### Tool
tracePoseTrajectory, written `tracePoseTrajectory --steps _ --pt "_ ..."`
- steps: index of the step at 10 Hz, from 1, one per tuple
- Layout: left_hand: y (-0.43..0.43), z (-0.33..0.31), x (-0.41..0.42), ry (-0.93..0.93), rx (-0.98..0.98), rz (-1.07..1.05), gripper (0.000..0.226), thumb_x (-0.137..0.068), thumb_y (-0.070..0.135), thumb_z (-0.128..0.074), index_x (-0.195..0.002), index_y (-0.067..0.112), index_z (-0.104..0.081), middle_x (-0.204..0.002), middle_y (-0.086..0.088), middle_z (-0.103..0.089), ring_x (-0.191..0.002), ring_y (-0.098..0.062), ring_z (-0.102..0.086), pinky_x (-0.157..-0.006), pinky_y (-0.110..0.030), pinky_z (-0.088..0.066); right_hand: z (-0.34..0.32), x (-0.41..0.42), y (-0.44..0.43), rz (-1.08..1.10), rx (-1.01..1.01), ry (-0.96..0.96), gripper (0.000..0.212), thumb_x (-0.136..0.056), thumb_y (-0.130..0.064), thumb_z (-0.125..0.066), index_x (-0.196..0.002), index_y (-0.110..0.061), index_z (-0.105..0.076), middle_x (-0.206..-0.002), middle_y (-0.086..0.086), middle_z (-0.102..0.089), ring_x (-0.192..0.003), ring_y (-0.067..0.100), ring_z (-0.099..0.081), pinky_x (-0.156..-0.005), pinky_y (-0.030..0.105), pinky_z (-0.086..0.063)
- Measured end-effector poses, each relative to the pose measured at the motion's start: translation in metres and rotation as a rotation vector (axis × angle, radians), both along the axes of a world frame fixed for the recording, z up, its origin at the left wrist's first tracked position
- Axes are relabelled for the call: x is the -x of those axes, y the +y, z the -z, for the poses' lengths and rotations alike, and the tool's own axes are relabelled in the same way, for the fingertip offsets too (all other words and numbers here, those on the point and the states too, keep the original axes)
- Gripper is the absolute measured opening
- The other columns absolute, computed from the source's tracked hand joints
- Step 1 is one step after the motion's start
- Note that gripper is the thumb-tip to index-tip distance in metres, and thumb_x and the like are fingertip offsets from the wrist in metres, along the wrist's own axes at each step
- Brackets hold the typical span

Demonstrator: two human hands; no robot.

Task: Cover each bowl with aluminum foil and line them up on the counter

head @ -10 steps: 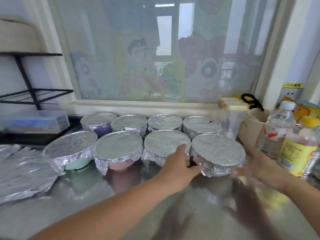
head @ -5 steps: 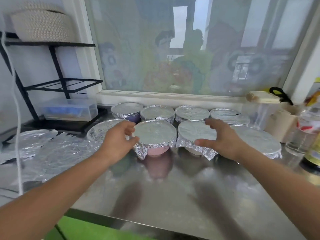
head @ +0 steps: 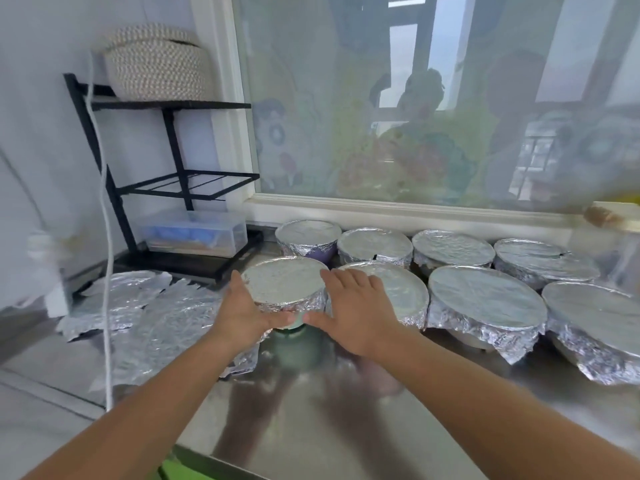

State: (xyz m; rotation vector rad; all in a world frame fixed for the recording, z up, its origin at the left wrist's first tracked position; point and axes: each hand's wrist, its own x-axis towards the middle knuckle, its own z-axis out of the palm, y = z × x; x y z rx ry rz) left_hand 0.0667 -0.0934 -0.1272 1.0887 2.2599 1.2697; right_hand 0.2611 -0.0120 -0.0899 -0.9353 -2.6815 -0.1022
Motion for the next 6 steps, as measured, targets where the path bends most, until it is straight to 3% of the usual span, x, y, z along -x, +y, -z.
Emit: tracePoseTrajectory --steps 2,3,5,6 --pt "0.020 0.010 0.017 0.003 -0.089 0.048 0.141 -0.019 0.064 -0.090 -0.136 0.014 -0.030 -0.126 -0.004 -0.054 -0.117 -0.021 -0.054 -0.100 -0.044 -0.047 0.005 0.038 0.013 0.019 0.007 -0.128 0.065 -0.099 -0.059 -0.028 -0.147 -0.015 -0.031 -0.152 0.001 -0.037 -0.143 0.023 -0.022 -0.112 0.045 -0.018" --pt "0.026 0.012 0.020 0.030 -0.124 0.076 0.120 -0.024 0.053 -0.092 -0.127 0.022 -0.038 -0.120 -0.001 -0.055 -0.112 -0.017 -0.055 -0.098 -0.042 -0.048 0.004 0.042 0.018 0.025 0.042 -0.148 0.063 -0.100 -0.058 -0.026 -0.146 -0.015 -0.032 -0.152 0.001 -0.036 -0.143 0.022 -0.023 -0.111 0.045 -0.019" --pt "0.019 0.004 0.015 0.069 -0.099 0.081 0.113 -0.035 0.048 -0.094 -0.128 0.017 -0.038 -0.122 -0.004 -0.053 -0.113 -0.018 -0.052 -0.100 -0.040 -0.045 -0.003 0.030 0.013 -0.017 0.135 -0.094 0.062 -0.100 -0.057 -0.031 -0.147 -0.017 -0.032 -0.154 0.001 -0.034 -0.143 0.022 -0.026 -0.110 0.043 -0.021" --pt "0.000 -0.009 0.000 0.224 -0.216 0.009 0.088 -0.051 0.047 -0.089 -0.125 0.022 -0.050 -0.118 -0.002 -0.057 -0.114 -0.020 -0.052 -0.098 -0.042 -0.046 -0.009 0.006 0.005 -0.082 0.216 -0.021 0.061 -0.100 -0.054 -0.037 -0.150 -0.019 -0.030 -0.156 0.001 -0.032 -0.140 0.024 -0.032 -0.111 0.042 -0.024"
